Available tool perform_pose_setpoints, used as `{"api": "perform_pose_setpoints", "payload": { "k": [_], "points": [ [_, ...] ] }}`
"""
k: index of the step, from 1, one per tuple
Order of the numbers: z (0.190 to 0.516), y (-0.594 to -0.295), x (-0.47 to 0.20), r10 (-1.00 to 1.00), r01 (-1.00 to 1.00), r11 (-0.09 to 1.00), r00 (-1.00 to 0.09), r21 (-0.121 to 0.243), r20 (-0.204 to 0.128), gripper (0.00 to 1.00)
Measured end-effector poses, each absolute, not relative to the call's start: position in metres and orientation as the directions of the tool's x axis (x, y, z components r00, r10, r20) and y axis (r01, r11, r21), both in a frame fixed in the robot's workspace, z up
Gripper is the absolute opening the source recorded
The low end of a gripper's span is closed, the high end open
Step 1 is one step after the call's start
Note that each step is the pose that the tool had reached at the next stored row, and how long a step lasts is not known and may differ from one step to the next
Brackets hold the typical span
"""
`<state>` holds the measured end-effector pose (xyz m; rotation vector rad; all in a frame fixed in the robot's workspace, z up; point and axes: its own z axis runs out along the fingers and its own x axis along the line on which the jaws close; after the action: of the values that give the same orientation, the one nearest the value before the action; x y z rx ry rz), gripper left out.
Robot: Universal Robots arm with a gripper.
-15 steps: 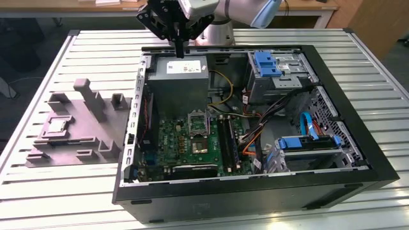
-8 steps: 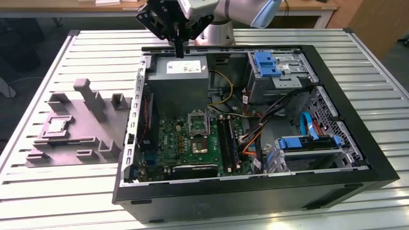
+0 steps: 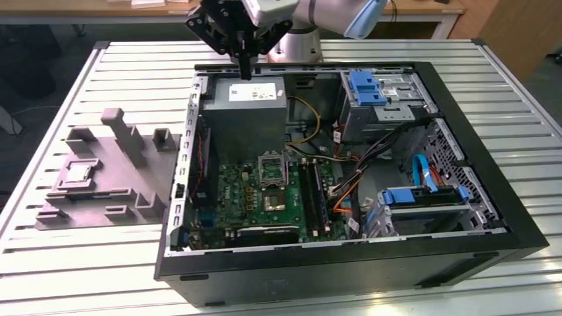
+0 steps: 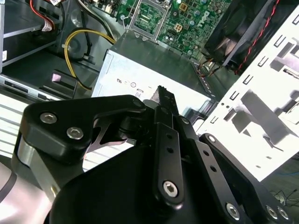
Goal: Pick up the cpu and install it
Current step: 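Reach for the cpu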
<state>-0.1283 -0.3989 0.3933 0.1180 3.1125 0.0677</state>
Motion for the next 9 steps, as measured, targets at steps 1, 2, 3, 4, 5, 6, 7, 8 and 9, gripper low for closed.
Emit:
{"api": "perform_pose_setpoints", "payload": {
  "k": [1, 2, 3, 4, 5, 6, 7, 8, 9],
  "points": [
    [0.3933, -0.3989, -0.1288, 0.076, 0.075, 0.996, -0.997, 0.044, -0.025, 0.11],
    [0.3933, -0.3989, -0.1291, 0.076, 0.075, 0.996, -0.997, 0.044, -0.024, 0.11],
    [0.3933, -0.3989, -0.1295, 0.076, 0.075, 0.996, -0.997, 0.044, -0.024, 0.11],
    [0.3933, -0.3989, -0.1298, 0.076, 0.075, 0.996, -0.997, 0.044, -0.024, 0.11],
    [0.3933, -0.3989, -0.1301, 0.076, 0.075, 0.996, -0.997, 0.044, -0.024, 0.11],
    [0.3933, -0.3989, -0.1307, 0.076, 0.075, 0.996, -0.997, 0.044, -0.024, 0.11],
    [0.3933, -0.3989, -0.1310, 0.076, 0.075, 0.996, -0.997, 0.044, -0.025, 0.11],
    [0.3933, -0.3989, -0.1312, 0.076, 0.075, 0.996, -0.997, 0.044, -0.024, 0.11],
    [0.3933, -0.3989, -0.1316, 0.076, 0.075, 0.996, -0.997, 0.044, -0.024, 0.11]
  ]
}}
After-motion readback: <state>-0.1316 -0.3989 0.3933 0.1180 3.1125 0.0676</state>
